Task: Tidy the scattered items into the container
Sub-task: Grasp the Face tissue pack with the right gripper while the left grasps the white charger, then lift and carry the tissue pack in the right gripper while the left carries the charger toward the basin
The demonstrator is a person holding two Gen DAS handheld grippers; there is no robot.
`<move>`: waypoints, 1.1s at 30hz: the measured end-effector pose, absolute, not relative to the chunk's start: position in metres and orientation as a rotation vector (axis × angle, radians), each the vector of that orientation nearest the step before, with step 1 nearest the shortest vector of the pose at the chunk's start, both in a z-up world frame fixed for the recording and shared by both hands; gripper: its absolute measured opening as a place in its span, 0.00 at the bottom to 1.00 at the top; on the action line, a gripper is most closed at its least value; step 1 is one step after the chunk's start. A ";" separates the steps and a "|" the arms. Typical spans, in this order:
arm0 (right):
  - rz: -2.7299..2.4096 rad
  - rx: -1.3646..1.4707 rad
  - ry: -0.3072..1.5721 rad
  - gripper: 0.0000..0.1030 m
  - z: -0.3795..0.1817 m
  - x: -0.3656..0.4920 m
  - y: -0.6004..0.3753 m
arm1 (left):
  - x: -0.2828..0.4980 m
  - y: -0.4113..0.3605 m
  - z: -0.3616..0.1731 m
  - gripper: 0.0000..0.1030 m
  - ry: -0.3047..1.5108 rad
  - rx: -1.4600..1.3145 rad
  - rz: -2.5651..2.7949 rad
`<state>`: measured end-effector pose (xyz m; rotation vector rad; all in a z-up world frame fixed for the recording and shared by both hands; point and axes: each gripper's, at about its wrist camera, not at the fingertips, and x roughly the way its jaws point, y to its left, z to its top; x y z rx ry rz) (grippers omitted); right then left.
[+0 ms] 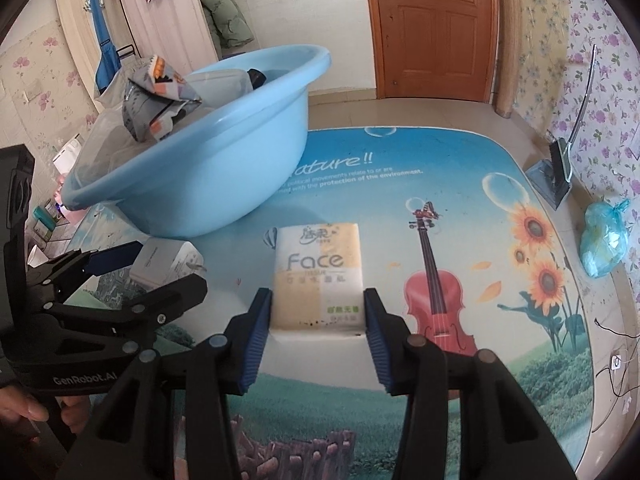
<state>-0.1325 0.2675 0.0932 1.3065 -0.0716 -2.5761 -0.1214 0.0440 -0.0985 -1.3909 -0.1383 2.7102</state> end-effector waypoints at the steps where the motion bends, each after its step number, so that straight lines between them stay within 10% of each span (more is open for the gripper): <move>1: -2.575 1.308 -0.073 0.43 0.093 -0.132 0.267 | -0.121 0.045 -0.098 0.89 -0.129 -1.387 2.714; 4: -2.577 1.310 -0.065 0.43 0.093 -0.130 0.266 | -0.120 0.050 -0.099 0.88 -0.067 -1.386 2.712; 7: -2.573 1.313 -0.059 0.43 0.093 -0.128 0.264 | -0.117 0.054 -0.096 0.63 -0.040 -1.343 2.687; 33: -2.503 1.331 0.003 0.43 0.103 -0.095 0.227 | -0.060 0.012 -0.094 0.63 -0.008 -1.359 2.631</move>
